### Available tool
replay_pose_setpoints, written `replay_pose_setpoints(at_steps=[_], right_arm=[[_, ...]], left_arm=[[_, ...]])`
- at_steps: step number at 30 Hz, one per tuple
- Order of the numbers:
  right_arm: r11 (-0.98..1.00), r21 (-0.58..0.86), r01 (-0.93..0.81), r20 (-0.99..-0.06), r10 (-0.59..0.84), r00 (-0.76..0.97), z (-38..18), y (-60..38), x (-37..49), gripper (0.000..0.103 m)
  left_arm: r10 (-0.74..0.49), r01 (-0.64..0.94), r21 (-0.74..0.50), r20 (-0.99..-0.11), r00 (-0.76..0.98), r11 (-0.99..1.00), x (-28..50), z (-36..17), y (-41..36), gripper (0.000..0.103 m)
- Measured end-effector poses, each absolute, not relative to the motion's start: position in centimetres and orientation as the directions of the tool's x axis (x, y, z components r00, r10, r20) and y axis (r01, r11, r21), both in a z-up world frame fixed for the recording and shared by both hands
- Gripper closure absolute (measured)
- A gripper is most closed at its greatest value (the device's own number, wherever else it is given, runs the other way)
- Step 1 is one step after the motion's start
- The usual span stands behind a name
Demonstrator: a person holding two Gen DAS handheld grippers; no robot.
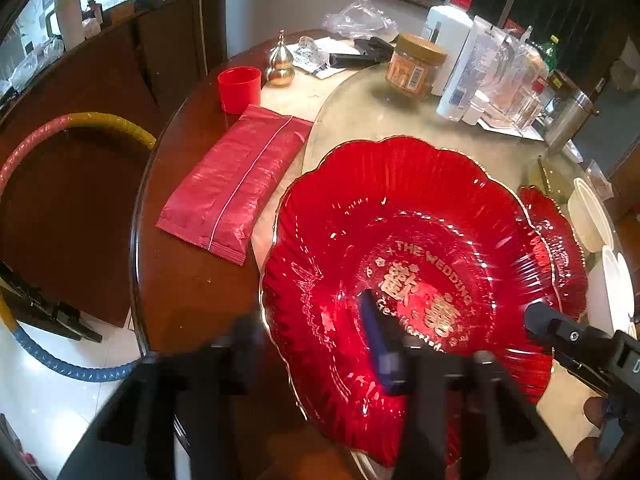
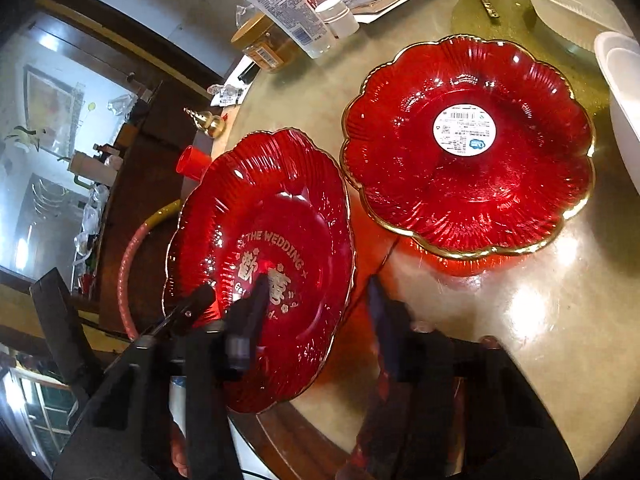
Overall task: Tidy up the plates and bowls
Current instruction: 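Grasp the rim of the large red 'THE WEDDING' plate with the right tool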
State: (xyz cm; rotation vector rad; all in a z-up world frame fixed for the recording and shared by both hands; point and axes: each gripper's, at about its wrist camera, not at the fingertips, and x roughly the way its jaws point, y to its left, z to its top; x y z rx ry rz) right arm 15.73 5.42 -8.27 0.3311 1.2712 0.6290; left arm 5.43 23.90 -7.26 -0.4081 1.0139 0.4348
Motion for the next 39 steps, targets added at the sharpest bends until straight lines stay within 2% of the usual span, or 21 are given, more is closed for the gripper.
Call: replay_pose_setpoints(at_steps=[2,5,9,23,33,35,37,39], right_arm=[[0.799,0.548,-0.248,-0.791,0.591,0.157,-8.8,5.6,15.9,0.074],[0.809,0.535,-0.244,-0.802,0.577,0.153,-9.5,5.6,15.9,0.084],[0.821,0.51,-0.257,-0.811,0.558,0.172,-9.6,5.8,15.8,0.089],[0.797,0.507,-0.328,-0.78,0.587,0.218,-7.4,6.3,14.9,0.089],[0.799,0.51,-0.318,-0.798,0.578,0.174,-8.9,7.1,15.2,0.089],[0.792,0.527,-0.308,-0.791,0.589,0.163,-9.1,7.0,15.3,0.085],[0.778,0.55,-0.303,-0.78,0.609,0.148,-9.1,7.0,15.4,0.084],[0.769,0.564,-0.302,-0.772,0.62,0.138,-9.1,6.9,15.3,0.075]], left_arm=[[0.161,-0.532,-0.116,-0.88,0.447,0.839,5.7,-7.6,24.0,0.082],[0.147,-0.538,-0.137,-0.88,0.451,0.832,5.9,-7.8,24.3,0.085],[0.132,-0.559,-0.171,-0.878,0.46,0.811,5.7,-7.8,24.7,0.087],[0.214,-0.583,-0.144,-0.838,0.502,0.8,4.3,-5.4,24.7,0.088],[0.204,-0.6,-0.138,-0.862,0.465,0.788,4.2,-7.2,25.2,0.087],[0.2,-0.601,-0.141,-0.863,0.465,0.787,4.1,-7.5,25.2,0.086],[0.207,-0.599,-0.129,-0.864,0.459,0.79,4.0,-7.7,25.1,0.081],[0.195,-0.586,-0.139,-0.861,0.47,0.798,3.8,-7.5,24.9,0.068]])
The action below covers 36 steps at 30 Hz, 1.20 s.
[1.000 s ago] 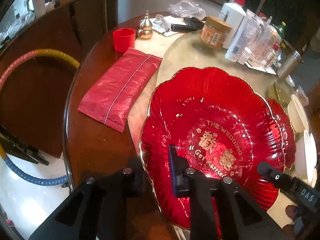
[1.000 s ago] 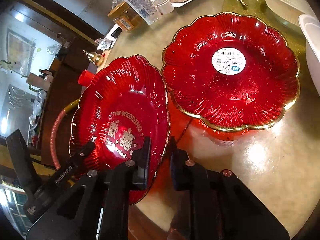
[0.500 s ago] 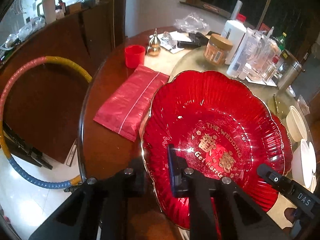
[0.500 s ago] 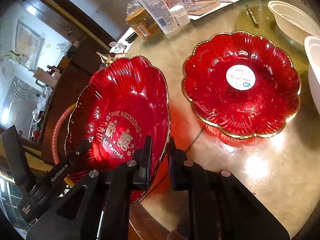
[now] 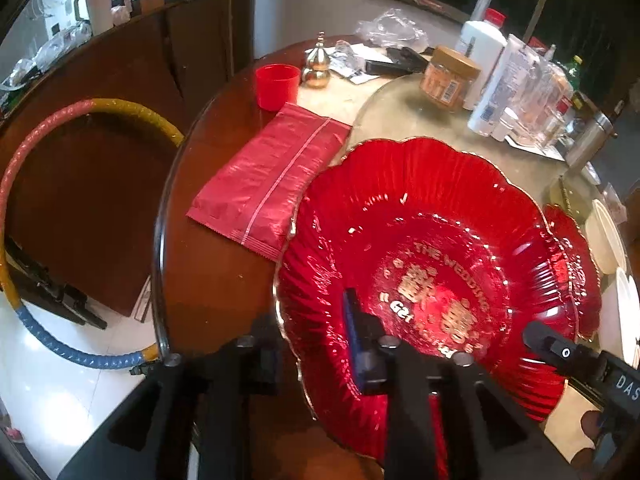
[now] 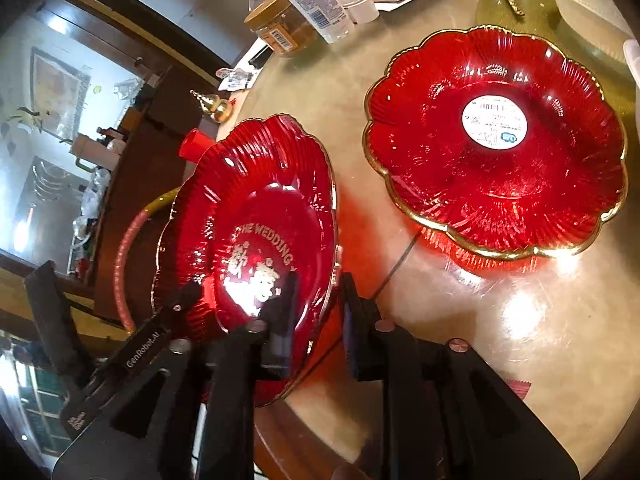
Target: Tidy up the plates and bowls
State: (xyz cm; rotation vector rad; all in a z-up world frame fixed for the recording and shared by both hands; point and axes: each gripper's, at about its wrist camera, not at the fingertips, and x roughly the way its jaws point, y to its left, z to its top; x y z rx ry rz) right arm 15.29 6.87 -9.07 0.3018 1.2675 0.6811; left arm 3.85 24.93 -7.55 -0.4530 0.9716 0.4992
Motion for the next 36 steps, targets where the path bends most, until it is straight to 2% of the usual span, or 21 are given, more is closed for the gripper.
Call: replay_pose_setpoints(at_steps=[2,3,7,11,15,17,20,24,26,28,30,32,34,36], right_arm=[[0.763,0.571,-0.303,-0.761,0.63,0.155,-8.6,6.5,15.2,0.06],[0.762,0.573,-0.304,-0.754,0.635,0.17,-8.3,6.1,15.1,0.056],[0.743,0.6,-0.296,-0.715,0.664,0.219,-7.0,3.8,14.4,0.048],[0.736,0.609,-0.296,-0.682,0.677,0.277,-6.2,1.1,13.2,0.048],[0.724,0.633,-0.275,-0.638,0.688,0.345,-6.0,-2.2,12.3,0.048],[0.719,0.647,-0.255,-0.62,0.69,0.375,-6.0,-3.7,12.0,0.047],[0.689,0.698,-0.197,-0.577,0.703,0.415,-6.3,-6.1,11.9,0.034],[0.637,0.758,-0.143,-0.532,0.73,0.429,-6.8,-8.4,12.2,0.034],[0.618,0.776,-0.125,-0.525,0.743,0.415,-7.1,-8.7,12.5,0.034],[0.596,0.797,-0.095,-0.518,0.756,0.4,-7.6,-9.1,13.0,0.034],[0.574,0.816,-0.063,-0.511,0.769,0.384,-8.2,-9.6,13.6,0.034],[0.562,0.827,-0.032,-0.508,0.77,0.386,-8.4,-10.0,14.3,0.034],[0.567,0.823,0.009,-0.526,0.757,0.387,-8.8,-10.4,15.1,0.034],[0.554,0.832,0.028,-0.52,0.762,0.385,-9.0,-10.6,15.9,0.034]], left_arm=[[0.201,-0.585,-0.14,-0.855,0.478,0.799,3.6,-7.2,24.9,0.028],[0.204,-0.585,-0.15,-0.846,0.493,0.797,3.2,-6.8,24.9,0.023],[0.205,-0.606,-0.196,-0.825,0.526,0.771,1.6,-6.0,25.4,0.023],[0.214,-0.62,-0.228,-0.804,0.555,0.751,-0.3,-4.9,25.9,0.023],[0.234,-0.559,-0.258,-0.714,0.66,0.788,-2.2,-2.1,24.7,0.023],[0.211,-0.503,-0.289,-0.661,0.72,0.815,-2.6,-0.4,23.7,0.019],[0.165,-0.391,-0.28,-0.589,0.791,0.877,-1.9,2.1,20.9,0.014],[-0.001,-0.158,-0.199,-0.623,0.782,0.967,1.9,2.6,16.4,0.013],[-0.07,-0.077,-0.196,-0.645,0.761,0.978,3.8,2.3,14.5,0.013],[-0.093,-0.034,-0.178,-0.654,0.751,0.983,5.1,2.4,13.1,0.013],[-0.086,0.008,-0.123,-0.647,0.758,0.992,7.0,2.8,11.6,0.0],[-0.084,0.038,-0.081,-0.689,0.72,0.996,9.4,2.9,10.9,0.0],[-0.135,0.058,-0.129,-0.73,0.67,0.99,11.6,3.0,10.5,0.0],[-0.128,0.031,-0.142,-0.75,0.649,0.989,13.0,3.1,10.1,0.0]])
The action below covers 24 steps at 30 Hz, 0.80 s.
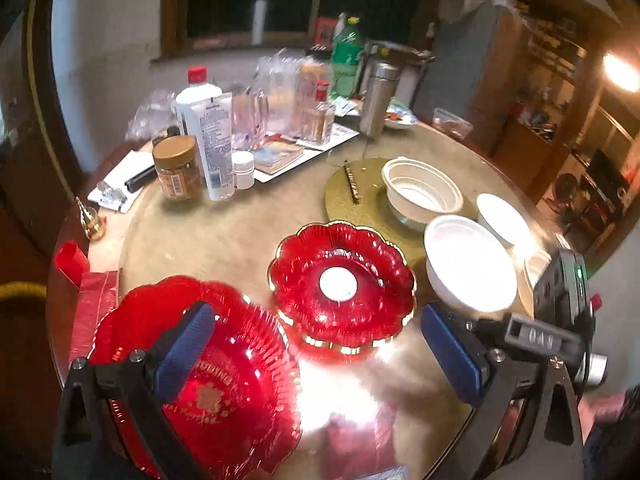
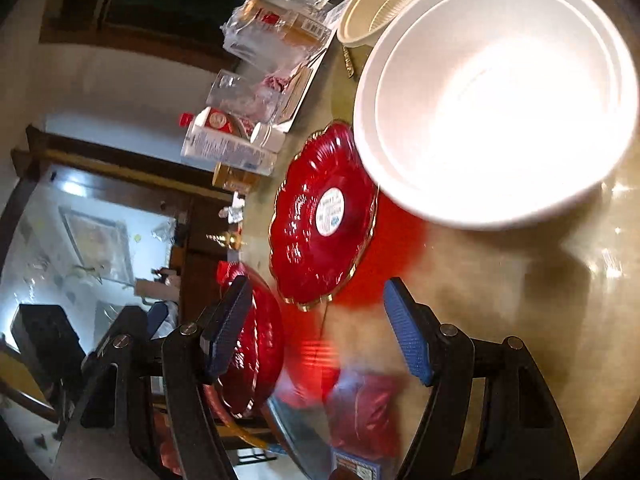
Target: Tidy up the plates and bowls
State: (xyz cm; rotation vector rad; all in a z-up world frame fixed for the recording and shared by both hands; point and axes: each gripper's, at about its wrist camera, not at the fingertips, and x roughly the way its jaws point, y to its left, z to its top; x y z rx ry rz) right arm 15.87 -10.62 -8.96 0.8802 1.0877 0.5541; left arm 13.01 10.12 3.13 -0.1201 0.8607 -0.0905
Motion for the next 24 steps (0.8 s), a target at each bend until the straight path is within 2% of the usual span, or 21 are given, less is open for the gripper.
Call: replay_pose_setpoints(at_steps=[3,7,12,17,24], right_arm=[[0.557,0.829,0.045,-0.53,0.758,0.38,-9.1,-10.7,16.8,0.034],[0.557,0.828,0.056,-0.536,0.759,0.37,-9.3,-10.7,17.7,0.034],[0.561,0.823,0.088,-0.552,0.756,0.352,-10.1,-10.7,18.8,0.034],[0.569,0.817,0.09,-0.563,0.756,0.335,-10.5,-10.3,19.4,0.034],[0.603,0.794,0.085,-0.593,0.733,0.333,-10.5,-9.9,19.8,0.034]], left_arm=[[-0.138,0.008,-0.17,-0.77,0.623,0.985,15.3,2.8,9.7,0.0],[-0.235,0.014,-0.268,-0.819,0.524,0.963,18.7,1.5,10.0,0.0],[-0.232,-0.037,-0.278,-0.862,0.45,0.96,21.8,0.0,10.9,0.0],[-0.283,-0.097,-0.34,-0.884,0.372,0.936,23.7,-2.5,12.1,0.0],[-0.235,-0.056,-0.266,-0.919,0.318,0.962,24.6,-4.3,10.8,0.003]])
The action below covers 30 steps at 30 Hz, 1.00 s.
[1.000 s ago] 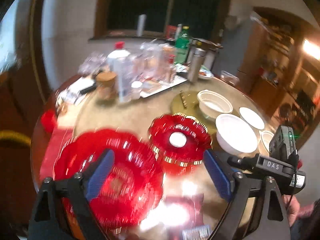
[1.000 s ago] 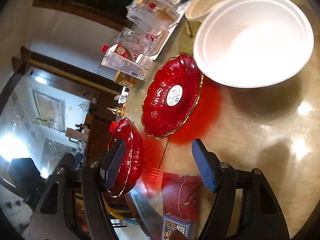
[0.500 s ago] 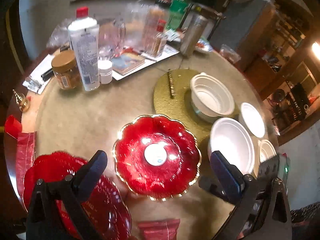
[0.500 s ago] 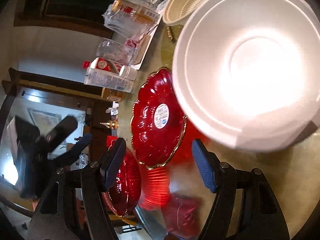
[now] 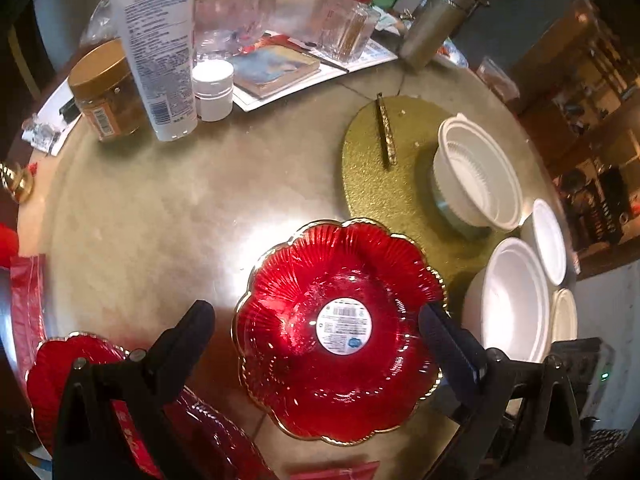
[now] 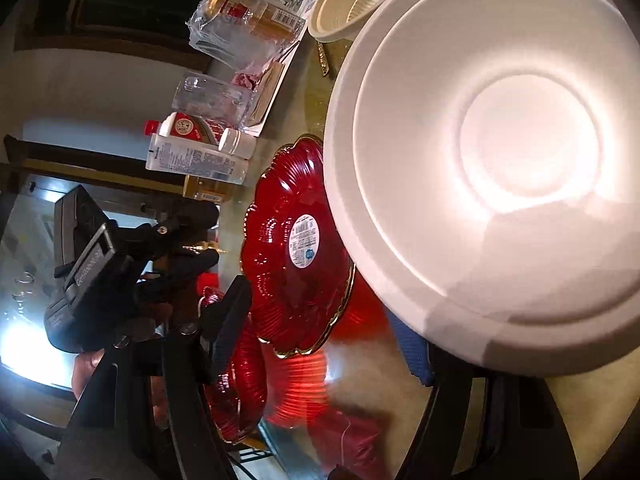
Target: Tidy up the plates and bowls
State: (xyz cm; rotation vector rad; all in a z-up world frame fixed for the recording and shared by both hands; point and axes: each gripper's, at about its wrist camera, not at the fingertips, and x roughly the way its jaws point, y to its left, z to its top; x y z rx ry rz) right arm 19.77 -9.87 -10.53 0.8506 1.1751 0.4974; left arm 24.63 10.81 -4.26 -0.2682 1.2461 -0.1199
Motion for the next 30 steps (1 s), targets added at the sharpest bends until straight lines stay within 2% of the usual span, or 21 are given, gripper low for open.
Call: replay_pose_setpoints(at_steps=[2,4,9,12,16,17,19,22,23,26,30], right_arm=[[0.612,0.787,0.078,-0.601,0.731,0.322,-10.6,-9.5,19.8,0.034],[0.615,0.785,0.067,-0.601,0.732,0.32,-10.5,-9.2,19.9,0.034],[0.632,0.772,0.067,-0.615,0.717,0.327,-10.3,-8.8,20.2,0.034],[0.639,0.766,0.072,-0.623,0.709,0.331,-10.2,-8.6,20.5,0.039],[0.653,0.753,0.08,-0.637,0.695,0.334,-10.4,-8.2,21.0,0.059],[0.66,0.747,0.081,-0.645,0.688,0.333,-10.4,-8.1,21.1,0.061],[0.681,0.727,0.088,-0.665,0.667,0.335,-10.6,-8.1,21.3,0.069],[0.704,0.705,0.092,-0.686,0.643,0.339,-10.7,-8.0,21.5,0.082],[0.712,0.697,0.09,-0.693,0.636,0.339,-10.7,-8.0,21.5,0.086],[0.737,0.672,0.079,-0.712,0.612,0.343,-10.6,-7.9,21.5,0.09],[0.761,0.646,0.064,-0.729,0.589,0.349,-10.4,-7.9,21.4,0.093]], left_arm=[[-0.231,-0.04,-0.255,-0.923,0.307,0.966,24.9,-4.6,10.6,0.014],[-0.217,-0.032,-0.236,-0.931,0.295,0.971,25.1,-5.0,10.5,0.018],[-0.199,-0.054,-0.22,-0.945,0.261,0.974,25.4,-6.4,10.9,0.018],[-0.214,-0.052,-0.233,-0.947,0.237,0.971,25.5,-7.2,11.1,0.019],[-0.174,-0.049,-0.189,-0.96,0.221,0.981,25.7,-7.9,10.8,0.031],[-0.155,-0.045,-0.169,-0.962,0.223,0.985,25.7,-7.9,10.7,0.039],[-0.136,-0.047,-0.15,-0.965,0.222,0.988,25.8,-8.1,10.8,0.046],[-0.091,-0.084,-0.113,-0.97,0.227,0.99,25.8,-8.3,11.4,0.068],[-0.073,-0.093,-0.096,-0.971,0.23,0.991,25.8,-8.2,11.6,0.071],[-0.068,-0.102,-0.093,-0.97,0.233,0.99,25.8,-8.1,11.7,0.073],[-0.042,-0.101,-0.071,-0.965,0.259,0.992,25.7,-7.5,11.5,0.076]])
